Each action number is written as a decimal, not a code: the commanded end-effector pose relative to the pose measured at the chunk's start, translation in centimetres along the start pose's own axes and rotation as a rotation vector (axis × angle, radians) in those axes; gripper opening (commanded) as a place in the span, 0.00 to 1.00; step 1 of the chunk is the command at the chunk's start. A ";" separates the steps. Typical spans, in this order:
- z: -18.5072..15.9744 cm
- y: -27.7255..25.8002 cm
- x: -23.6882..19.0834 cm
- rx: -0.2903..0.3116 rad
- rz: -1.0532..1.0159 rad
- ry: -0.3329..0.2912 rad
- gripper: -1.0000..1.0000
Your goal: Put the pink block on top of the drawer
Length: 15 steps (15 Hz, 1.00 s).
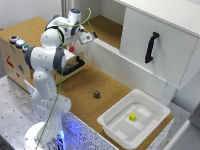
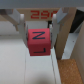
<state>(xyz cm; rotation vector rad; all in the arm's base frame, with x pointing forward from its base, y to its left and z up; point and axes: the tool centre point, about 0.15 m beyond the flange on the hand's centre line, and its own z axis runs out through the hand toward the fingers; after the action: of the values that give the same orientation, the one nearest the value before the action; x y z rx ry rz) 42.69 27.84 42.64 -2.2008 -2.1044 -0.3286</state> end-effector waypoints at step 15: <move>-2.0 -0.6 18.4 0.044 -0.273 0.046 0.00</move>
<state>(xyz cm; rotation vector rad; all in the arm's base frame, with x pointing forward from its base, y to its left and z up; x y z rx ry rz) 40.19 39.64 47.47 -1.9073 -2.3581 -0.4816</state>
